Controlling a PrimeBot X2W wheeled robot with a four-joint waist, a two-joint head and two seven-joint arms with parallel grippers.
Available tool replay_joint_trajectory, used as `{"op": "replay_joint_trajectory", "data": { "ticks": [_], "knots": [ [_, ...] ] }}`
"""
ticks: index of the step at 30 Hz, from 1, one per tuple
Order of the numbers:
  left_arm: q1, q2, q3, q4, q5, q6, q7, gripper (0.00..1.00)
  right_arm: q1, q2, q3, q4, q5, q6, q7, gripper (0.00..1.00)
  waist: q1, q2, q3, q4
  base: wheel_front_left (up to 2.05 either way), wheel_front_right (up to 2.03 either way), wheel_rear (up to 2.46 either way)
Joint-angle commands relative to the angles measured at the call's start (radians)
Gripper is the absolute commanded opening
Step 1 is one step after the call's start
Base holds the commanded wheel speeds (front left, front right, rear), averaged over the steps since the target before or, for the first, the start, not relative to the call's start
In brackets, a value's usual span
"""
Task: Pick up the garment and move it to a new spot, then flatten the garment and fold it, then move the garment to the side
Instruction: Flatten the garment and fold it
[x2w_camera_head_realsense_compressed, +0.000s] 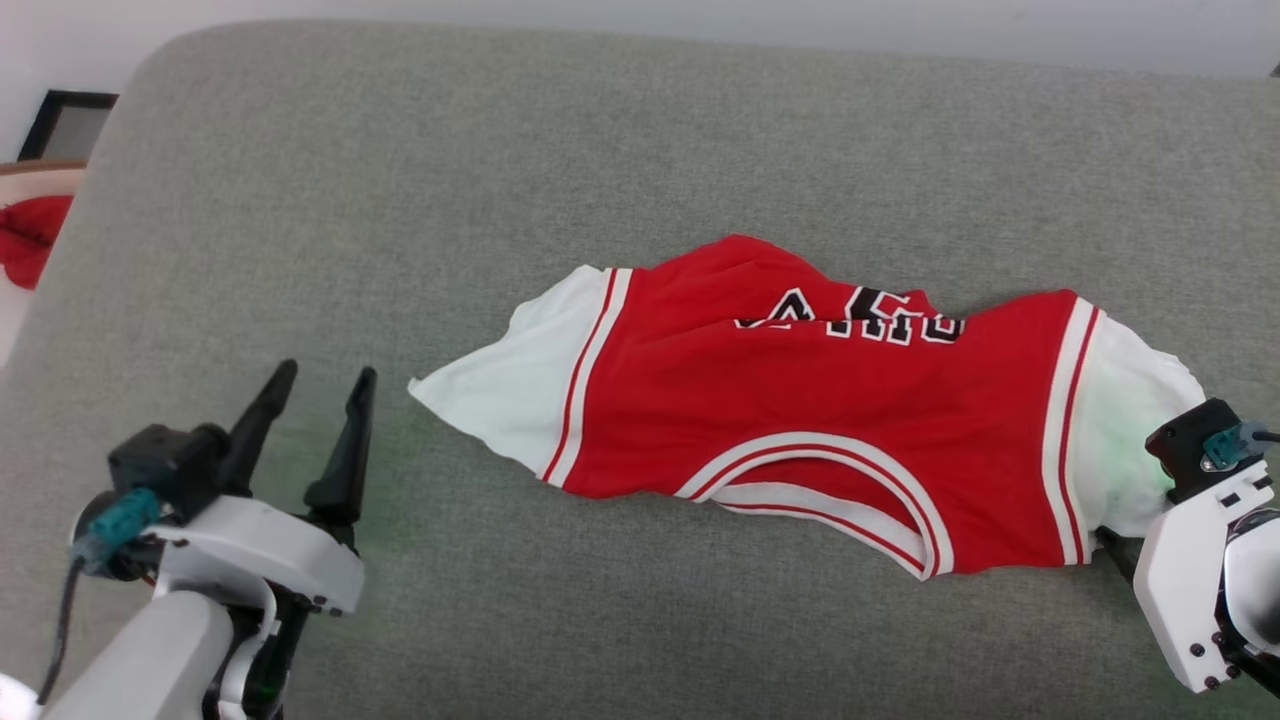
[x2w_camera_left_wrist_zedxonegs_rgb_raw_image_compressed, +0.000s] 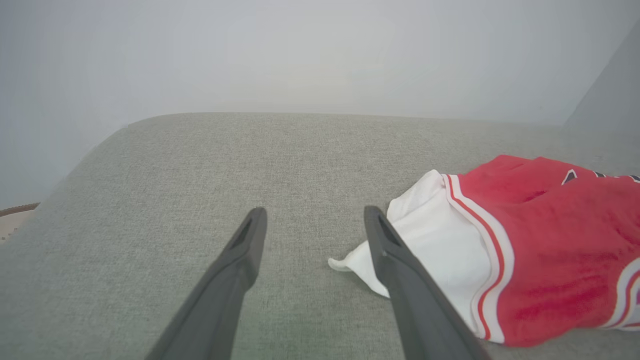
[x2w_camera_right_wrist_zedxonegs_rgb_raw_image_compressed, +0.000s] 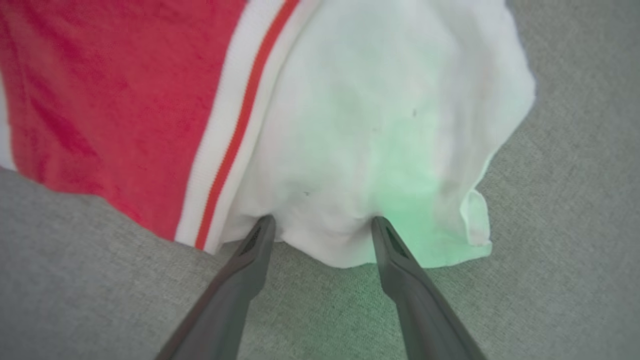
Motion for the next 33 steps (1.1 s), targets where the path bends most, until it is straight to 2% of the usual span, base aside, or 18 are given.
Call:
{"op": "replay_joint_trajectory", "data": {
  "ticks": [1, 3, 4, 5, 6, 8, 11, 14, 15, 18, 20, 22, 24, 27, 31, 33],
  "knots": [
    [0.01, -0.003, 0.014, -0.011, 0.007, -0.005, 0.0, 1.0, 0.001, 0.002, 0.004, 0.01, -0.009, -0.001, -0.007, 1.0, 0.0, 0.0, 0.006, 0.005, 0.0, 0.0, 0.0],
    [0.016, -0.003, 0.026, -0.02, 0.009, -0.009, 0.0, 1.0, 0.005, 0.004, 0.014, 0.021, -0.014, -0.001, -0.014, 1.0, 0.0, 0.0, 0.009, 0.007, 0.0, 0.0, 0.0],
    [0.017, 0.0, 0.031, -0.025, 0.013, -0.011, 0.0, 1.0, 0.005, 0.009, 0.016, 0.029, -0.013, -0.001, -0.022, 0.83, 0.0, 0.0, 0.01, 0.008, 0.0, 0.0, 0.0],
    [0.018, 0.003, 0.035, -0.028, 0.013, -0.013, 0.0, 1.0, 0.007, 0.009, 0.022, 0.039, -0.018, -0.001, -0.018, 0.45, 0.0, 0.0, 0.011, 0.008, 0.0, 0.0, 0.0],
    [0.015, 0.008, 0.037, -0.032, 0.022, -0.013, 0.0, 1.0, 0.008, 0.006, 0.027, 0.046, -0.021, -0.001, -0.016, 0.27, 0.0, 0.0, 0.012, 0.008, 0.0, 0.0, 0.0],
    [0.01, 0.016, 0.036, -0.039, 0.03, -0.018, 0.0, 1.0, 0.004, 0.008, 0.026, 0.057, -0.025, -0.001, -0.022, 0.0, 0.0, 0.0, 0.013, 0.007, 0.0, 0.0, 0.0],
    [-0.004, 0.039, 0.025, -0.053, 0.051, -0.033, 0.007, 1.0, 0.009, 0.001, 0.021, 0.064, -0.031, -0.001, -0.023, 0.0, 0.0, 0.0, 0.011, 0.002, 0.0, 0.0, 0.0],
    [-0.033, 0.093, -0.009, -0.07, 0.097, -0.067, 0.039, 1.0, 0.013, 0.003, 0.02, 0.06, -0.023, -0.001, -0.024, 0.0, 0.0, 0.0, 0.007, -0.005, 0.0, 0.0, 0.0],
    [-0.049, 0.116, -0.026, -0.077, 0.118, -0.091, 0.059, 1.0, 0.011, 0.005, 0.017, 0.06, -0.022, -0.001, -0.023, 0.0, 0.0, 0.0, 0.007, -0.007, 0.0, 0.0, 0.0],
    [-0.105, 0.19, -0.103, -0.1, 0.144, -0.2, 0.162, 1.0, 0.002, 0.007, 0.017, 0.062, -0.019, -0.001, -0.017, 0.0, 0.0, 0.0, 0.01, -0.011, 0.0, 0.0, 0.0],
    [-0.172, 0.257, -0.151, -0.115, 0.165, -0.23, 0.246, 1.0, -0.01, 0.007, 0.017, 0.064, -0.019, -0.001, -0.019, 0.0, 0.0, 0.0, 0.014, -0.013, 0.0, 0.0, 0.0],
    [-0.222, 0.293, -0.237, -0.148, 0.126, -0.241, 0.343, 1.0, -0.025, 0.011, 0.02, 0.064, -0.02, -0.001, -0.026, 0.0, 0.0, 0.0, 0.019, -0.018, 0.0, 0.0, 0.0],
    [-0.297, 0.355, -0.347, -0.21, 0.09, -0.241, 0.417, 1.0, -0.049, 0.019, 0.034, 0.064, -0.024, -0.001, -0.031, 0.0, 0.0, 0.0, 0.028, -0.028, 0.0, 0.0, 0.0],
    [-0.417, 0.417, -0.512, -0.281, 0.032, -0.24, 0.485, 1.0, -0.074, 0.027, 0.048, 0.071, -0.028, -0.001, -0.037, 0.0, 0.0, 0.0, 0.044, -0.037, 0.0, 0.0, 0.0],
    [-0.562, 0.423, -0.705, -0.28, -0.001, -0.24, 0.507, 1.0, -0.099, 0.037, 0.06, 0.076, -0.035, -0.001, -0.038, 0.0, 0.0, 0.0, 0.066, -0.045, 0.0, 0.0, 0.0],
    [-0.617, 0.412, -0.755, -0.26, -0.018, -0.24, 0.509, 1.0, -0.105, 0.042, 0.065, 0.078, -0.041, -0.001, -0.038, 0.0, 0.0, 0.0, 0.075, -0.049, 0.0, 0.0, 0.0]
  ]
}}
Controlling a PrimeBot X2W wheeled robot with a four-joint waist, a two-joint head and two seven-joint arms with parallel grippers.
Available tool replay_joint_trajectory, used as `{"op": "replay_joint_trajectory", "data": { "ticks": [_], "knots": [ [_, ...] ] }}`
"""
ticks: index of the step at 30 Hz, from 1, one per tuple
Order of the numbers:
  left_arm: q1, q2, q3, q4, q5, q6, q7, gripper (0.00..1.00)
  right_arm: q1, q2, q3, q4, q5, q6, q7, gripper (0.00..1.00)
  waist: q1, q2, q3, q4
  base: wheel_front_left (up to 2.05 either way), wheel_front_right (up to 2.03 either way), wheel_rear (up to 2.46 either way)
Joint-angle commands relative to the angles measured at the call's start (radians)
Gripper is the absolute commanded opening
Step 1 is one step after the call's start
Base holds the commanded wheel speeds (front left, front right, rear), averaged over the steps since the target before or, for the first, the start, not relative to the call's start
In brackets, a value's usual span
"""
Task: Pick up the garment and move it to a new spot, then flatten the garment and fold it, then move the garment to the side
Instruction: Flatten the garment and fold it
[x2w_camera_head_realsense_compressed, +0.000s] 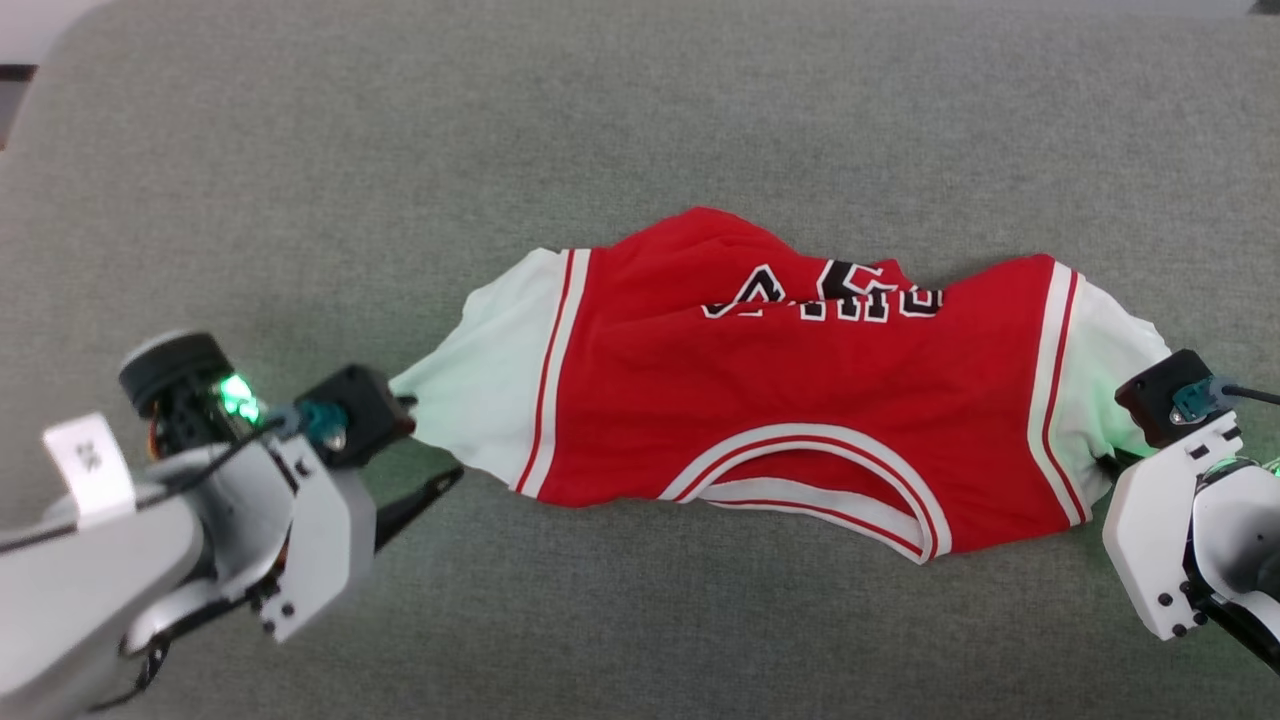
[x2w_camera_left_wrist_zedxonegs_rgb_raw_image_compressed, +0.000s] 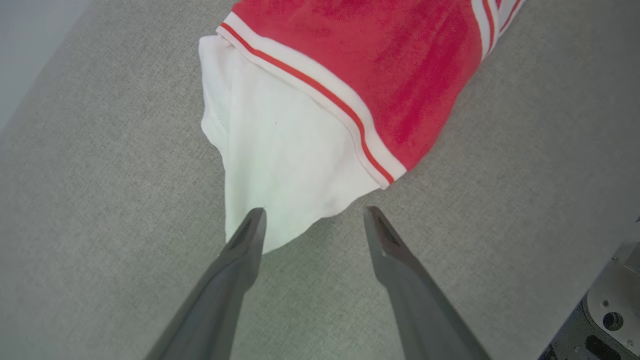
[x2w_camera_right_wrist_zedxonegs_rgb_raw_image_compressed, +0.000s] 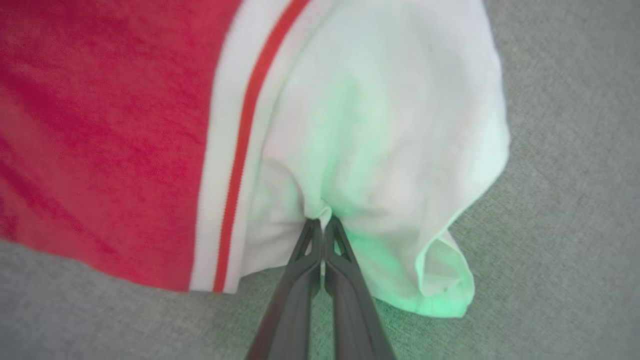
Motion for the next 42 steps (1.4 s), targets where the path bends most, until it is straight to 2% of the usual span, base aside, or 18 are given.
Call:
{"op": "replay_joint_trajectory", "data": {
  "ticks": [1, 6, 11, 17, 25, 26, 27, 28, 29, 30, 31, 37, 42],
  "knots": [
    [-0.038, -0.013, -0.018, 0.019, -0.011, 0.002, -0.003, 1.0, -0.004, 0.013, 0.014, 0.022, -0.008, -0.001, -0.002, 0.0, -0.0001, -0.0001, 0.015, -0.008, 0.0, 0.0, 0.0],
    [-0.02, -0.054, -0.037, 0.046, -0.005, 0.002, 0.036, 1.0, -0.015, 0.018, 0.02, 0.026, -0.011, -0.001, 0.005, 0.0, -0.0001, -0.0001, 0.028, -0.011, 0.0, 0.0, 0.0],
    [0.002, -0.064, -0.034, 0.044, -0.012, 0.002, 0.077, 1.0, -0.027, 0.026, 0.02, 0.025, -0.018, -0.001, 0.005, 0.0, -0.0001, -0.0001, 0.041, -0.009, 0.0, 0.0, 0.0],
    [0.012, -0.089, -0.034, 0.073, 0.009, 0.002, 0.078, 1.0, -0.04, 0.034, 0.032, 0.025, -0.019, -0.001, 0.008, 0.0, -0.0001, -0.0001, 0.052, -0.009, 0.0, 0.0, 0.0],
    [0.009, -0.139, -0.036, 0.152, 0.044, 0.002, 0.029, 1.0, -0.045, 0.04, 0.04, 0.028, -0.01, -0.001, 0.004, 0.0, -0.0001, -0.0001, 0.056, -0.017, 0.0, 0.0, 0.0],
    [0.012, -0.144, -0.036, 0.162, 0.038, 0.002, 0.022, 0.76, -0.044, 0.041, 0.041, 0.027, -0.01, -0.001, 0.002, 0.0, -0.0001, -0.0001, 0.056, -0.02, 0.0, 0.0, 0.0],
    [0.014, -0.15, -0.036, 0.171, 0.039, 0.002, 0.016, 0.48, -0.043, 0.041, 0.042, 0.027, -0.009, -0.001, 0.003, 0.0, -0.0001, -0.0001, 0.055, -0.022, 0.0, 0.0, 0.0],
    [0.014, -0.15, -0.036, 0.171, 0.039, 0.002, 0.016, 0.48, -0.043, 0.041, 0.042, 0.027, -0.009, -0.001, 0.003, 0.0, -0.0001, -0.0001, 0.055, -0.022, 0.0, 0.0, 0.0],
    [0.017, -0.153, -0.036, 0.183, 0.04, 0.002, 0.011, 0.32, -0.041, 0.042, 0.042, 0.026, -0.008, 0.0, 0.003, 0.0, -0.0001, -0.0001, 0.054, -0.024, 0.0, 0.0, 0.0],
    [0.016, -0.158, -0.036, 0.197, 0.041, 0.002, 0.0, 0.03, -0.039, 0.042, 0.041, 0.026, -0.007, 0.0, 0.002, 0.0, -0.0001, -0.0001, 0.053, -0.025, 0.0, 0.0, 0.0],
    [0.016, -0.164, -0.036, 0.212, 0.037, 0.002, -0.012, 0.0, -0.036, 0.043, 0.041, 0.025, -0.006, 0.0, 0.001, 0.0, -0.0001, -0.0001, 0.051, -0.026, 0.0, 0.0, 0.0],
    [0.023, -0.183, -0.036, 0.266, 0.002, 0.002, -0.063, 0.0, -0.024, 0.057, 0.036, 0.022, -0.002, 0.0, -0.011, 0.0, -0.0001, -0.0001, 0.025, -0.035, 0.0, 0.0, 0.0],
    [-0.006, -0.173, -0.034, 0.301, -0.113, 0.002, -0.154, 0.0, -0.011, 0.064, 0.001, 0.0, 0.01, 0.0, -0.036, 0.0, -0.0001, -0.0001, -0.025, -0.048, 0.0, 0.0, 0.0]
  ]
}}
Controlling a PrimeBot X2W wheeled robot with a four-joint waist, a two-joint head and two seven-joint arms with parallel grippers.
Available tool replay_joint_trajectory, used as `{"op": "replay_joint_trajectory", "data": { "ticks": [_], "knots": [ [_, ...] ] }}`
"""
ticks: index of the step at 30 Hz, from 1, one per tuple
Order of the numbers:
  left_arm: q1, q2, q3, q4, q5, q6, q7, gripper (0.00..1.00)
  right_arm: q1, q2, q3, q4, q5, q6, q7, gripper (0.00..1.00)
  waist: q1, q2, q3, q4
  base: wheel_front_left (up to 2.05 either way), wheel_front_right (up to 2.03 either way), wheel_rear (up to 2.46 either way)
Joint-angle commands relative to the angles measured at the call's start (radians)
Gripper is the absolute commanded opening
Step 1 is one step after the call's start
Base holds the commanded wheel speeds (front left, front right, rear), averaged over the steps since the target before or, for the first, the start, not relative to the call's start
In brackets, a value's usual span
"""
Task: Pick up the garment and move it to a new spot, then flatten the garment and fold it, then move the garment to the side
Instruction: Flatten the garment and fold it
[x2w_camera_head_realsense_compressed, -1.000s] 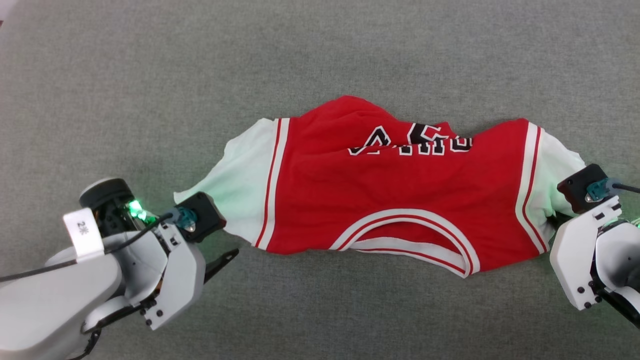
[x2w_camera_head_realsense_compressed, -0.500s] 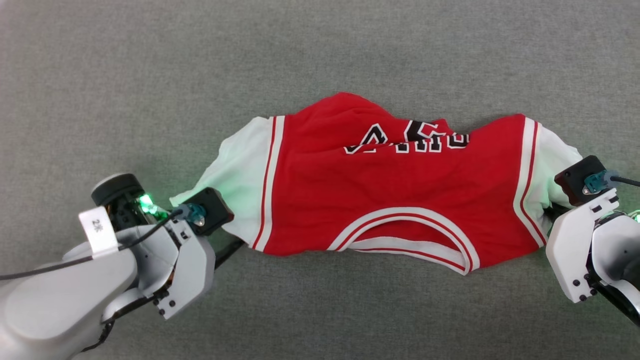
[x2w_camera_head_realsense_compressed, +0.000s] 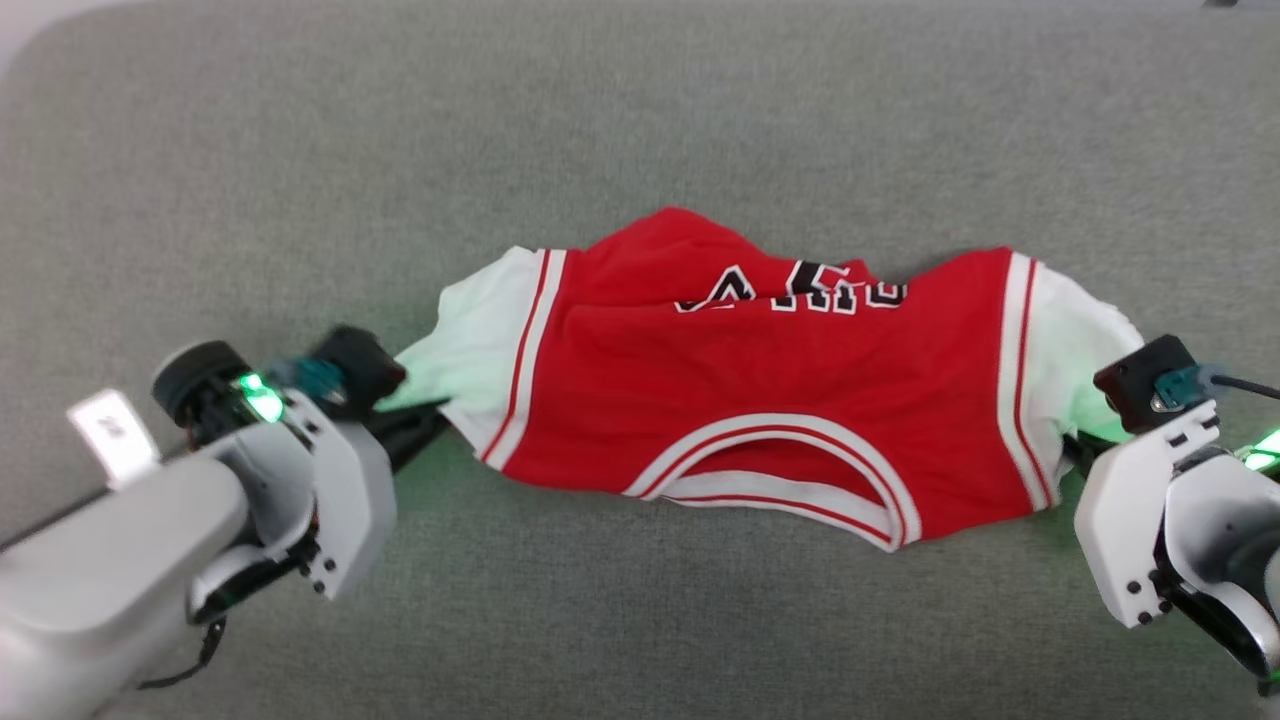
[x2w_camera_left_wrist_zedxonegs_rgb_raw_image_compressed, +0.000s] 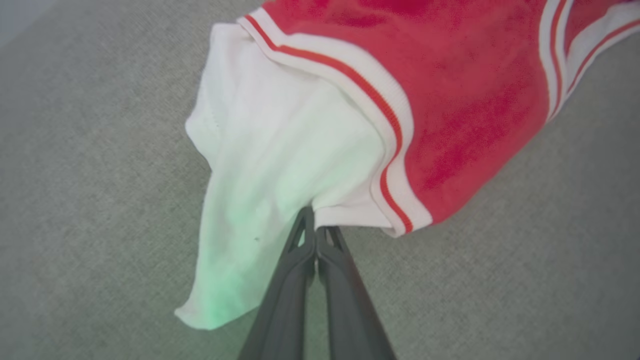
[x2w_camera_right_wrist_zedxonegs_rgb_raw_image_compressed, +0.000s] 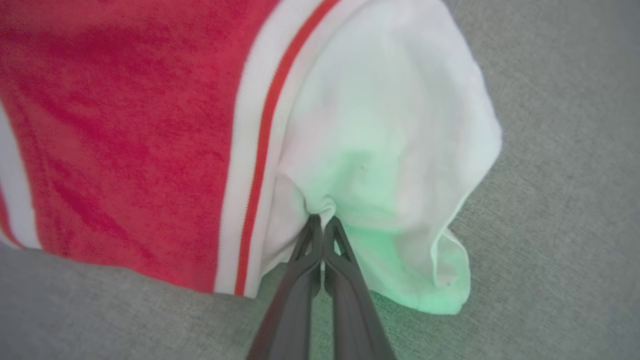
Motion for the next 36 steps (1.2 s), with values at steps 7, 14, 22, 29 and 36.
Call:
{"op": "replay_joint_trajectory", "data": {
  "ticks": [7, 14, 22, 29, 36],
  "knots": [
    [-0.045, 0.022, 0.006, 0.004, -0.221, 0.002, -0.13, 0.0, 0.055, 0.011, -0.146, -0.115, 0.064, 0.001, 0.009, 0.0, 0.0, 0.0, -0.093, -0.022, 0.0, 0.0, 0.0],
    [-0.101, 0.031, 0.073, -0.051, -0.455, 0.002, -0.205, 0.0, 0.012, 0.038, -0.29, -0.246, 0.103, 0.001, 0.062, 0.0, 0.0, 0.0, -0.106, -0.029, 0.0, 0.0, 0.0],
    [-0.22, -0.067, 0.179, 0.11, -0.643, 0.002, -0.178, 0.0, -0.25, 0.228, -0.415, -0.096, 0.142, 0.001, -0.013, 0.0, 0.0, 0.0, -0.016, -0.049, 0.0, 0.0, 0.0],
    [-0.452, -0.199, 0.29, 0.382, -0.693, 0.002, -0.178, 0.0, -0.641, 0.342, -0.497, 0.162, 0.019, 0.001, -0.216, 0.0, 0.0, 0.0, 0.112, -0.078, 0.0, 0.0, 0.0],
    [-0.751, -0.274, 0.376, 0.59, -0.65, 0.002, -0.254, 0.0, -1.022, 0.408, -0.609, 0.365, -0.092, 0.0, -0.433, 0.0, 0.0, 0.0, 0.2, -0.104, 0.0, 0.0, 0.0]
  ]
}}
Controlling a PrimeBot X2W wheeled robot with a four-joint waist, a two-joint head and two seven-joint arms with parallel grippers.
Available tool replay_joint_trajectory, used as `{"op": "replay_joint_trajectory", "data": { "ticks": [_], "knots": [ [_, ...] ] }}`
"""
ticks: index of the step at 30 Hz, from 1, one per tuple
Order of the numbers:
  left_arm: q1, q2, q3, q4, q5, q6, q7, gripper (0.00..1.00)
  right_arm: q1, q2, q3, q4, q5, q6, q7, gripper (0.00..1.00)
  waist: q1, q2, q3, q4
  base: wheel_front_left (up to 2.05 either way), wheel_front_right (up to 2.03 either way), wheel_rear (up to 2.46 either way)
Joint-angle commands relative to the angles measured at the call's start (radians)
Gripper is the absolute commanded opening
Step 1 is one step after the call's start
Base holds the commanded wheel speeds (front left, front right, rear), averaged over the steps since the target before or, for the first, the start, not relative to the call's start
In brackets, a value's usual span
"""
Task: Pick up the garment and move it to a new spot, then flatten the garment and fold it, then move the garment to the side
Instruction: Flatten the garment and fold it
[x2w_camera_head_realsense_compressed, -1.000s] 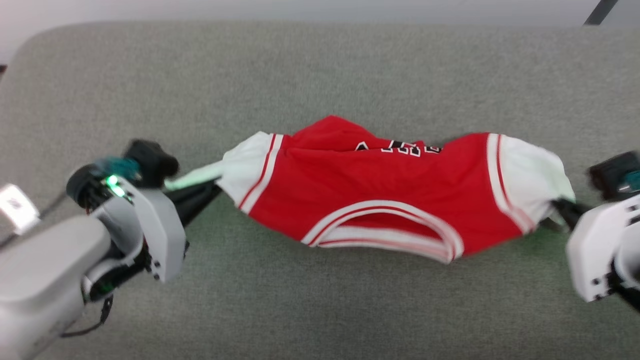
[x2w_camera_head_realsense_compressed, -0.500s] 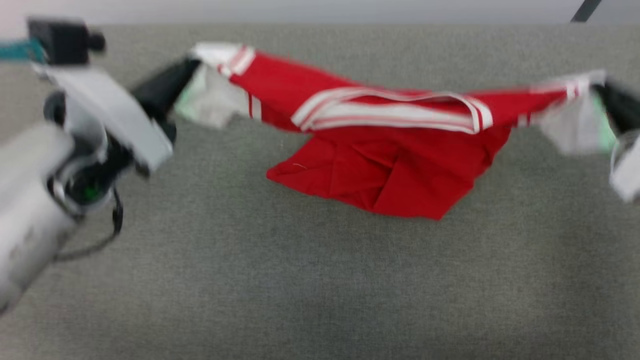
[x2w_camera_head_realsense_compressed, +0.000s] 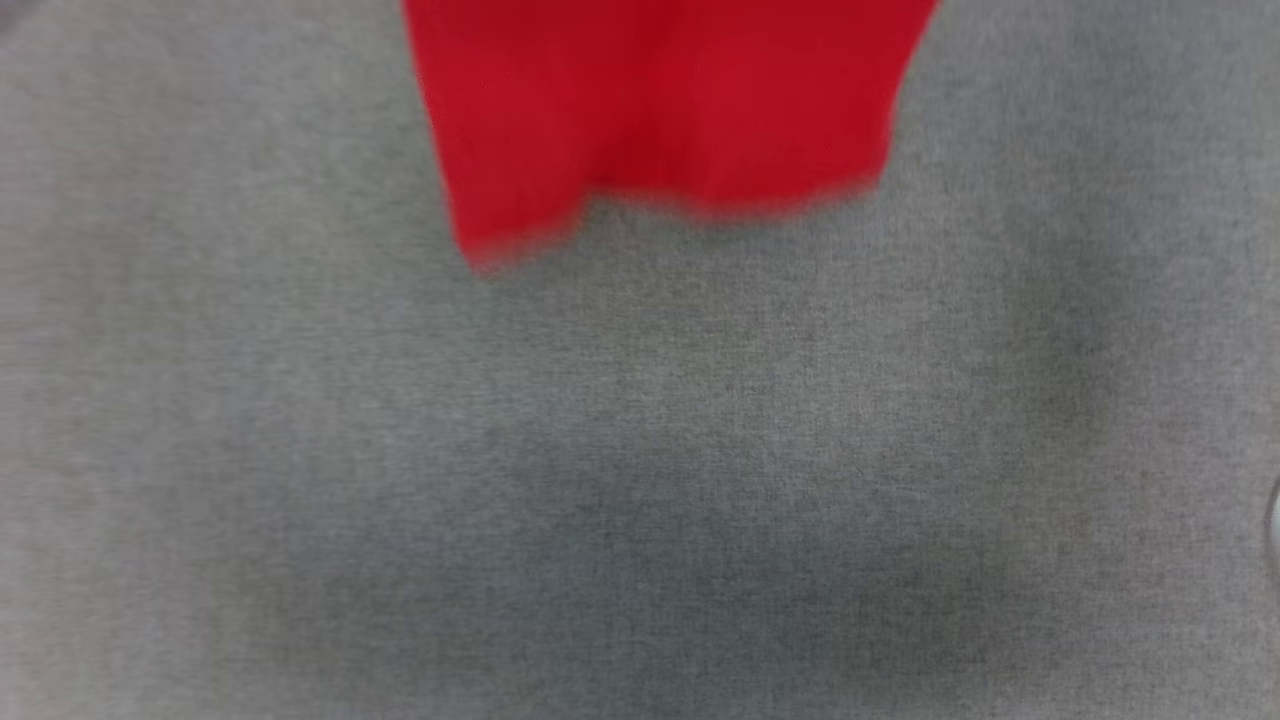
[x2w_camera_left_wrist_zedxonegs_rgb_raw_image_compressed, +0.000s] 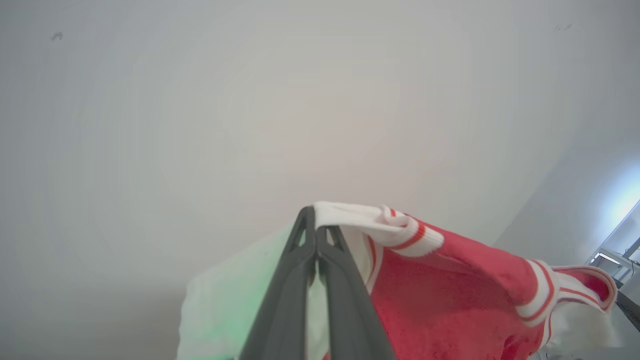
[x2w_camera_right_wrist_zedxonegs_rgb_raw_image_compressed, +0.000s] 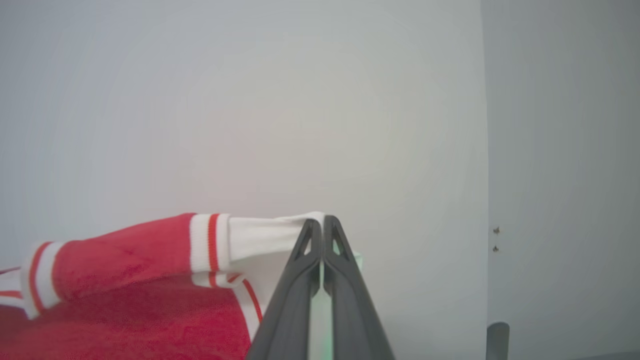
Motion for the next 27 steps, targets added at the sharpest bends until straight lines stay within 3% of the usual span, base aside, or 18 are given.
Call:
{"op": "replay_joint_trajectory", "data": {
  "ticks": [1, 7, 11, 19, 27],
  "knots": [
    [-0.06, -0.004, 0.025, 0.028, 0.005, 0.003, -0.025, 0.0, -0.071, 0.001, -0.025, 0.03, -0.022, -0.001, -0.045, 0.0, 0.0, 0.0, 0.065, -0.032, 0.0, 0.0, 0.0],
    [-0.217, -0.03, 0.087, 0.044, -0.005, 0.003, -0.06, 0.0, -0.273, 0.01, -0.046, 0.127, -0.071, -0.001, -0.179, 0.0, 0.0, 0.0, 0.07, -0.043, 0.0, 0.0, 0.0],
    [-0.215, -0.038, 0.083, 0.025, -0.005, 0.003, -0.049, 0.0, -0.312, -0.019, 0.0, 0.198, -0.075, -0.001, -0.206, 0.0, 0.0, 0.0, 0.063, -0.043, 0.0, 0.0, 0.0],
    [0.046, 0.023, 0.078, -0.145, -0.082, 0.002, -0.006, 0.0, -0.106, -0.067, 0.134, 0.217, 0.001, -0.001, -0.162, 0.0, 0.0, 0.0, 0.042, -0.037, 0.0, 0.0, 0.0],
    [0.439, 0.152, 0.009, -0.392, -0.086, 0.002, -0.021, 0.0, 0.285, -0.123, 0.238, -0.002, 0.13, -0.001, -0.01, 0.0, 0.0, 0.0, -0.014, -0.023, 0.0, 0.0, 0.0]
  ]
}}
